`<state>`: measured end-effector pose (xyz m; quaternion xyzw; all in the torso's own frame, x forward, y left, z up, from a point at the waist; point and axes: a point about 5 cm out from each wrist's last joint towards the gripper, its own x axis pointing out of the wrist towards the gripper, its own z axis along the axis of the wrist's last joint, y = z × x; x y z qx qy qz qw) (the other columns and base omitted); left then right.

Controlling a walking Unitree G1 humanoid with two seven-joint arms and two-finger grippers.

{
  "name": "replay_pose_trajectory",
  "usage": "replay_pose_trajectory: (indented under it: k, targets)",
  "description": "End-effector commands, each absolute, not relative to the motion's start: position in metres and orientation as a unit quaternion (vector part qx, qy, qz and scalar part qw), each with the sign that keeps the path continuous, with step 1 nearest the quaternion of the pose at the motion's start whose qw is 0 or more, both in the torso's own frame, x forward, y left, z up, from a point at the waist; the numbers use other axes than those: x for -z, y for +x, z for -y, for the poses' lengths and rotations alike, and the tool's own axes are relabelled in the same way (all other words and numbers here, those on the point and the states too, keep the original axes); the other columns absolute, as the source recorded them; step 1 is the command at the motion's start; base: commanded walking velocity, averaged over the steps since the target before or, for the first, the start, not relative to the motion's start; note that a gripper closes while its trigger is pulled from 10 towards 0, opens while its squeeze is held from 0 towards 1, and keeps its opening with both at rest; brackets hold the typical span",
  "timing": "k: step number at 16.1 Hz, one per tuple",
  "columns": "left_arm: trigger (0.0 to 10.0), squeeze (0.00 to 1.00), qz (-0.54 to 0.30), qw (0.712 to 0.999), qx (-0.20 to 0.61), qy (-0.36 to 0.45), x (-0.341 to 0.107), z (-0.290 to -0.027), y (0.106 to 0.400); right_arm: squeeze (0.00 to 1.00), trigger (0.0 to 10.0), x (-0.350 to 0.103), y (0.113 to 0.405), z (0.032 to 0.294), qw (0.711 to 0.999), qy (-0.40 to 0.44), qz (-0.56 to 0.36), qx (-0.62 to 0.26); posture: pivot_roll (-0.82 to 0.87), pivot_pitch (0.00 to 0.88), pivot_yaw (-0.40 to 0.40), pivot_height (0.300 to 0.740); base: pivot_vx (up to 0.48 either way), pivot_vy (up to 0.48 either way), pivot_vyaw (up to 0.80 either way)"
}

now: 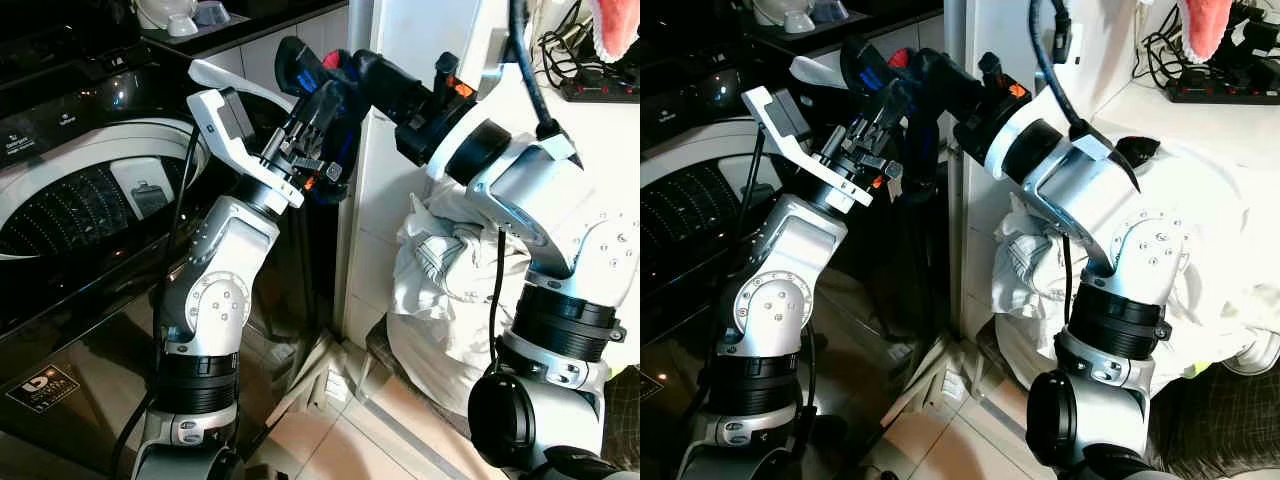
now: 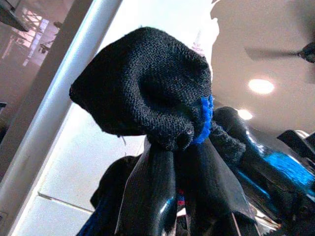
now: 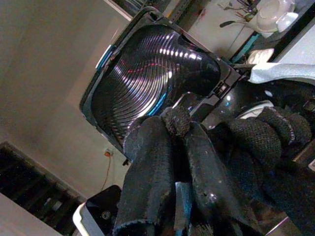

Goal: Clothes washing

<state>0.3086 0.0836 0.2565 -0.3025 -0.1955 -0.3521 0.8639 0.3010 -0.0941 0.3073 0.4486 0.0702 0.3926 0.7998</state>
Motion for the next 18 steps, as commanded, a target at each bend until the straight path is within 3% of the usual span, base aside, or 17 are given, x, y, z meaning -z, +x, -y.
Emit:
replay_pose_trajectory:
  k: [1,2,3,8,9,10,11,13,14,15,17,18]
  targets:
    - [0.0,0.00,0.207,0.871,0.332,-0.298,-0.263,-0.090,0.313,0.00,10.0,-0.309,0.298,0.092,0.801,0.438,-0.064,-0.403,-0.09,0.000,0.064,0.740,0.000,0.000,0.00]
    - [0.0,0.00,0.205,0.875,0.324,-0.296,-0.262,-0.091,0.314,0.36,10.0,-0.309,0.298,0.092,0.801,0.437,-0.064,-0.404,-0.09,0.000,0.061,0.740,0.000,0.000,0.00]
    - [0.0,0.00,0.202,0.880,0.317,-0.290,-0.262,-0.093,0.316,1.00,10.0,-0.309,0.299,0.091,0.800,0.439,-0.062,-0.405,-0.07,0.000,0.052,0.740,0.000,0.000,0.00]
    - [0.0,0.00,0.209,0.901,0.281,-0.256,-0.267,-0.107,0.324,1.00,10.0,-0.312,0.299,0.096,0.804,0.431,-0.040,-0.408,-0.05,0.000,0.074,0.740,0.000,0.000,0.00]
    - [0.0,0.00,0.207,0.907,0.273,-0.247,-0.267,-0.109,0.327,1.00,10.0,-0.312,0.299,0.100,0.815,0.417,-0.028,-0.401,-0.05,0.000,0.080,0.740,0.000,0.000,0.00]
    - [0.0,0.00,0.201,0.919,0.252,-0.227,-0.266,-0.114,0.334,0.32,10.0,-0.314,0.299,0.104,0.831,0.396,-0.009,-0.390,-0.05,0.000,0.083,0.740,0.000,0.000,0.00]
    - [0.0,0.00,0.187,0.939,0.216,-0.194,-0.265,-0.122,0.345,0.00,10.0,-0.315,0.297,0.109,0.844,0.374,0.010,-0.385,-0.04,0.000,0.077,0.740,0.000,0.000,0.00]
    - [0.0,0.00,0.163,0.973,0.106,-0.124,-0.264,-0.151,0.370,0.00,10.0,-0.311,0.295,0.119,0.894,0.281,0.030,-0.348,-0.03,0.000,0.069,0.740,0.000,0.000,0.00]
    - [0.0,0.00,0.155,0.979,0.081,-0.107,-0.265,-0.159,0.376,0.00,10.0,-0.310,0.295,0.119,0.903,0.260,0.036,-0.341,-0.03,0.000,0.066,0.740,0.000,0.000,0.00]
    - [0.0,0.00,0.162,0.986,0.002,-0.039,-0.273,-0.179,0.389,0.00,10.0,-0.308,0.293,0.116,0.913,0.219,0.042,-0.342,-0.02,0.000,0.062,0.740,0.000,0.000,0.00]
    - [0.0,0.00,0.144,0.988,-0.052,0.008,-0.280,-0.194,0.400,0.00,10.0,-0.303,0.292,0.109,0.913,0.202,0.035,-0.352,-0.02,0.000,0.056,0.740,0.000,0.000,0.00]
    - [0.0,0.00,0.131,0.982,-0.099,0.096,-0.286,-0.203,0.406,0.00,10.0,-0.297,0.293,0.101,0.918,0.169,0.024,-0.359,-0.02,0.000,0.053,0.740,0.000,0.000,0.00]
